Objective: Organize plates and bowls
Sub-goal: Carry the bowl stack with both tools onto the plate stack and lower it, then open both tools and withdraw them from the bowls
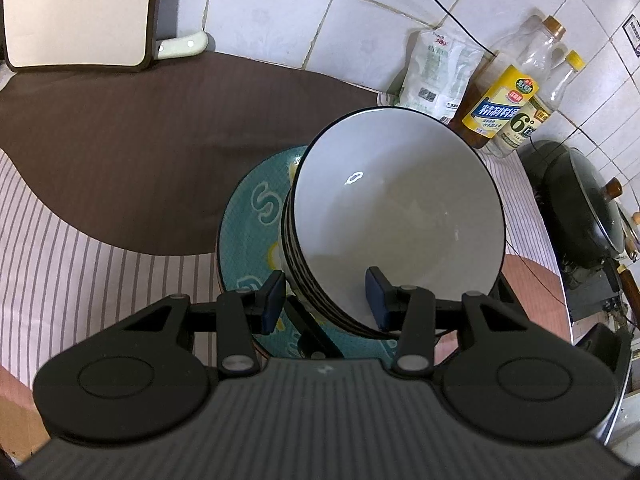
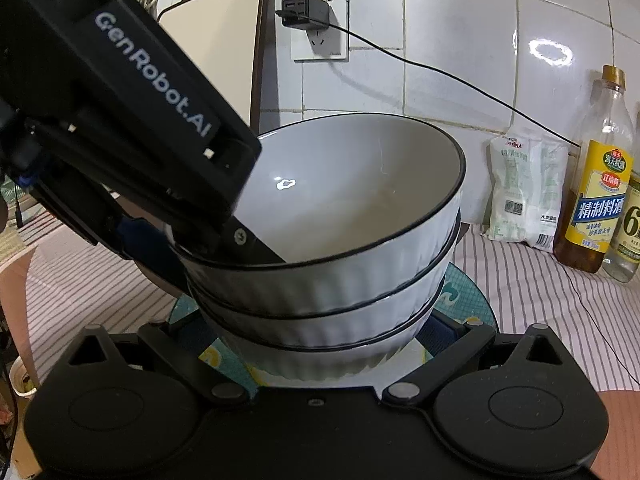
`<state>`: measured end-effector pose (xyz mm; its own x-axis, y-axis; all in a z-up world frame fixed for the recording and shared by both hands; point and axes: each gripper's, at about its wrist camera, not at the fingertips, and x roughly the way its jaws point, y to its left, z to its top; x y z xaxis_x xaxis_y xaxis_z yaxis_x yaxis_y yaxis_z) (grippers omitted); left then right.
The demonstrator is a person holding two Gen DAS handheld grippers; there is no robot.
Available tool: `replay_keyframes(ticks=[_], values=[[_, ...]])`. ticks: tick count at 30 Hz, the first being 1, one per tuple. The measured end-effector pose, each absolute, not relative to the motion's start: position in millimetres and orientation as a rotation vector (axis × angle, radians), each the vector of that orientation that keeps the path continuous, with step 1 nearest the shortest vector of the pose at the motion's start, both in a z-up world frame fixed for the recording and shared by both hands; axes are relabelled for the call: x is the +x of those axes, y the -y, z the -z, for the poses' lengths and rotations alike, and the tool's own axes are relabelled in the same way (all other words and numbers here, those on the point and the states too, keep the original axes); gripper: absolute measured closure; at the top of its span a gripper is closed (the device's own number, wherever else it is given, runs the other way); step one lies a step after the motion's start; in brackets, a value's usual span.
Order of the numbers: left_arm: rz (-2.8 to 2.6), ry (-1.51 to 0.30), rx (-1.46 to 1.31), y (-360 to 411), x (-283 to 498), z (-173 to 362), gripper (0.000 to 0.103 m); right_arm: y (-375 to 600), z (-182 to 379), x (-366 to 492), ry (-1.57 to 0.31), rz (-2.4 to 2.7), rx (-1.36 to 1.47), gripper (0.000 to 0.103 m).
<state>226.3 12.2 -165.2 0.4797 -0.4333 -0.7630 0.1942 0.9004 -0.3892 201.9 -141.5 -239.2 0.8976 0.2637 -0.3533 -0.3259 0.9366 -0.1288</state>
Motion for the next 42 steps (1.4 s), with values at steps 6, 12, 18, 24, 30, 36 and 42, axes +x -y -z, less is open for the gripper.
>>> replay_keyframes(ticks=[6,12,18,24,30,36,42], values=[[0.389,-1.013,-0.264,-11,229,169,0.061,141,243,205,-0.354,-0.305,-0.193,0.001],[0.381,-1.02,-0.271,-11,231,172,0.061,139,245,208,-0.364,-0.301,-0.202,0.001],[0.374,-1.016,-0.273,-9,233,173,0.061,137,243,210,-0.384,-0.296,-0.185,0.0],[0.363,-1.016,-0.292,-9,233,174,0.059,136,237,217,-0.441,-0.286,-0.196,0.001],[0.337,-1.036,-0.276,-10,227,160,0.05,132,223,199,-0.482,-0.251,-0.242,0.001],[0.318,-0.987,-0.258,-15,209,135,0.047,141,204,181,-0.488,-0.219,-0.189,0.0],[0.318,-0.927,-0.234,-24,185,105,0.044,145,181,142,-0.455,-0.203,-0.165,0.0]])
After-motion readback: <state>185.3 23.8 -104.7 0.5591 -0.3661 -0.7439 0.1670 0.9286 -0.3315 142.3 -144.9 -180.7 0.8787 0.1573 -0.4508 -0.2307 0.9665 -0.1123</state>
